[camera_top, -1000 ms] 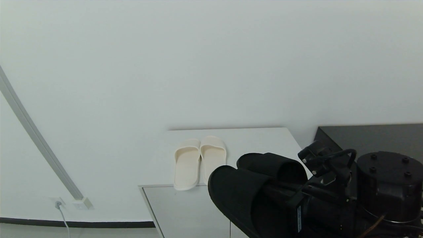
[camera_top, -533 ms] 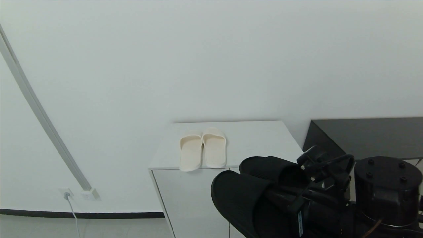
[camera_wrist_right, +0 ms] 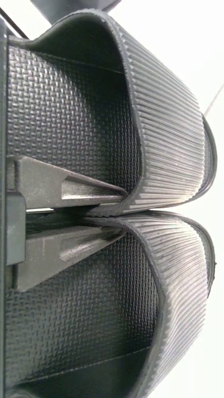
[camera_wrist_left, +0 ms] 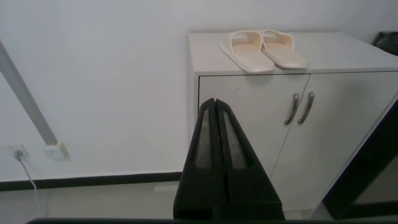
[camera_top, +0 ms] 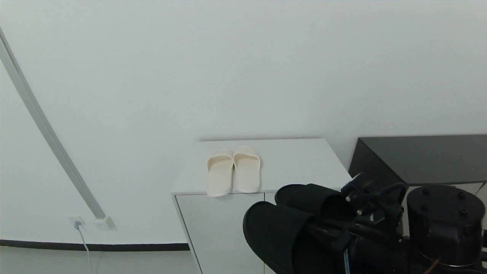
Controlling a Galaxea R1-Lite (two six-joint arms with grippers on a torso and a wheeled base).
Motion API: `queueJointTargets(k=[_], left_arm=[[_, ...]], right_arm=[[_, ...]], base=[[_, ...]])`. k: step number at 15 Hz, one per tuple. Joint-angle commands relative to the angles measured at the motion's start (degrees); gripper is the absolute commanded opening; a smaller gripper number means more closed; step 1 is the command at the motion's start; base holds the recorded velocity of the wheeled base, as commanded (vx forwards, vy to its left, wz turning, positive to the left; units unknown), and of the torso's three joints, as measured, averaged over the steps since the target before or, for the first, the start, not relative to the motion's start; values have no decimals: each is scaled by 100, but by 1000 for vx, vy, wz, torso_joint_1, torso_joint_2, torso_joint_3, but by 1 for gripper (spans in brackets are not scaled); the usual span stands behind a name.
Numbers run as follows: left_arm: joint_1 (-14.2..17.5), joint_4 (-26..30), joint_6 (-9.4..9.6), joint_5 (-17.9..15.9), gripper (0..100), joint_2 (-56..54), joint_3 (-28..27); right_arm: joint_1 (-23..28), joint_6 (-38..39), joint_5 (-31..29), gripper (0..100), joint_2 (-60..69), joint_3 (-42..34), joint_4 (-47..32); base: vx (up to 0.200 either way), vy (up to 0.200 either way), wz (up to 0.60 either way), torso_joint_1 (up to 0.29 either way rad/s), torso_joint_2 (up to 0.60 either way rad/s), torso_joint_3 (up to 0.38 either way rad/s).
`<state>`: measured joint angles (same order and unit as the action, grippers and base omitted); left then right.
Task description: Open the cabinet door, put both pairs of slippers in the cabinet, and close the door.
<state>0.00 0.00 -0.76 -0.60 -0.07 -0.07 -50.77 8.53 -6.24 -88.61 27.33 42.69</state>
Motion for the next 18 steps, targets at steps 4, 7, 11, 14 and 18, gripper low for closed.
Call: queueJointTargets(k=[4,7,11,14,18], left_arm=[[0,0,14,-2,0,7,7],[0,0,14,-2,0,7,7],[0,0,14,-2,0,7,7],[0,0,14,-2,0,7,7],[0,0,14,-2,0,7,7]], right_arm=[[-3,-1,9,0,-33,-26,-6],[-3,-1,0,0,-33,-35,-6],[-3,-1,9,0,-33,-61,-6],[-3,-10,9,0,-24,-70,-6],[-11,-10,0,0,-24,-70,-6]], base=[[0,0,0,0,0,0],[0,0,0,0,0,0],[0,0,0,-94,204,110],[0,0,0,-149,347,189],[0,0,0,-163,378,209]])
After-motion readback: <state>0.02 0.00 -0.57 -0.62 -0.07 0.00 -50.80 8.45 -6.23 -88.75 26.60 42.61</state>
